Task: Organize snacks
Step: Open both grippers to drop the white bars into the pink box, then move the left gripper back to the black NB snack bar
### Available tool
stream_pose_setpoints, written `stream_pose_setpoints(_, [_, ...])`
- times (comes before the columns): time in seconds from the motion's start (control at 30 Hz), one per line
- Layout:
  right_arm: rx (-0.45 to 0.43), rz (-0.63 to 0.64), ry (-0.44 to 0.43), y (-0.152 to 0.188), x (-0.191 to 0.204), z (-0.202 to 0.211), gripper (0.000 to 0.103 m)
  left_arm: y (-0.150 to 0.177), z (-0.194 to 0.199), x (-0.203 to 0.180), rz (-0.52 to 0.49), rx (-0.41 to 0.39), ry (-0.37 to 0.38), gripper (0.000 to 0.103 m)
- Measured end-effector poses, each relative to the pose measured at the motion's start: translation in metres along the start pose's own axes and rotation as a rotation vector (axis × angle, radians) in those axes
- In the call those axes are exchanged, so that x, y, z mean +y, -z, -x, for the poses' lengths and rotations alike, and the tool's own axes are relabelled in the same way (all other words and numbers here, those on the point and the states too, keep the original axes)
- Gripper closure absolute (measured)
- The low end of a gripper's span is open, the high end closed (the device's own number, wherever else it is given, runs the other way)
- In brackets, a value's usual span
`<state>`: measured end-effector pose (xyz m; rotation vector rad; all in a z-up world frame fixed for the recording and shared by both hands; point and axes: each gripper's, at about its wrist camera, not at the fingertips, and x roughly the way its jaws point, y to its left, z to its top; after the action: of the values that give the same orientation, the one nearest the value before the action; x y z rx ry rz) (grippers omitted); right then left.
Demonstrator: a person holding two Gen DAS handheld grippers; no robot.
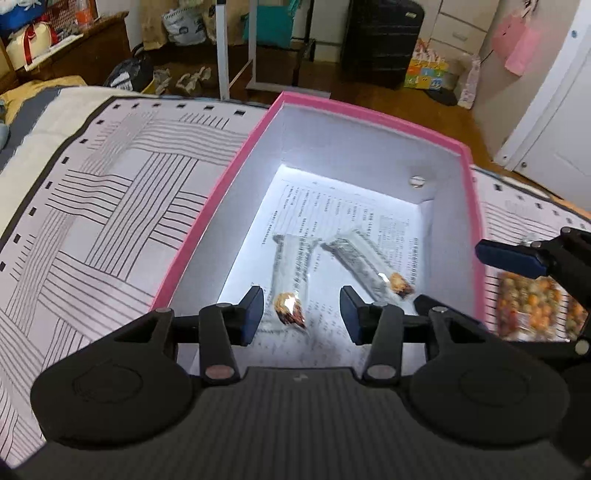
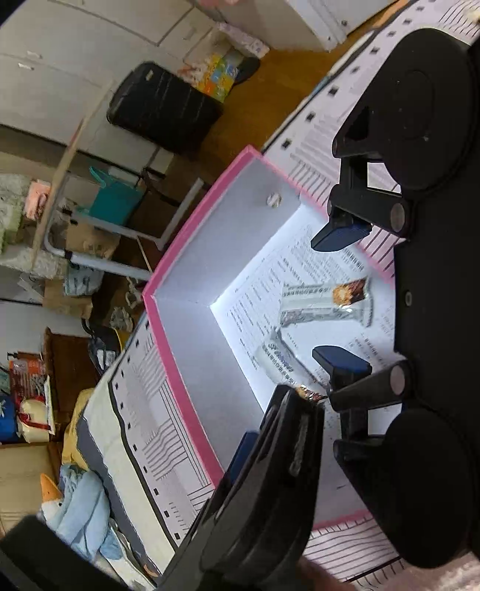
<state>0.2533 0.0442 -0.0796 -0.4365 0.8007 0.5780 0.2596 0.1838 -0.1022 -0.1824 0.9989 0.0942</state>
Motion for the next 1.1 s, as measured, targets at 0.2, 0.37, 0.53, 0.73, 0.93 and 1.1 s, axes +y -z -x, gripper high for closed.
stream_pose_setpoints(0.2, [-0.043,-0.048,0.013,0.022,-0.019,0.062,0.037,0.012,0.054,-0.011,-0.037,-0.053,0.021,0.055])
stream_pose_setpoints(0.37, [-0.079,-0.113,0.003,0.046,-0.046,0.117,0.033,0.022,0.103,-0.034,-0.076,-0.098,0.101,0.048])
stream_pose_setpoints(0.53, [-0.109,-0.152,-0.004,0.073,-0.065,0.158,0.031,0.038,0.133,-0.072,-0.149,-0.112,0.178,0.044])
stream_pose_setpoints(0.73, [-0.13,-0.145,-0.025,0.11,-0.071,0.172,0.03,0.062,0.138,-0.126,-0.237,-0.117,0.211,0.043])
stream_pose_setpoints(0.93, [-0.126,-0.12,-0.057,0.141,-0.073,0.158,0.03,0.081,0.114,-0.156,-0.205,-0.06,0.25,0.043])
stream_pose_setpoints(1.1, [-0.156,-0.101,-0.069,0.16,-0.07,0.139,0.03,0.097,0.088,-0.166,-0.169,-0.02,0.226,0.043])
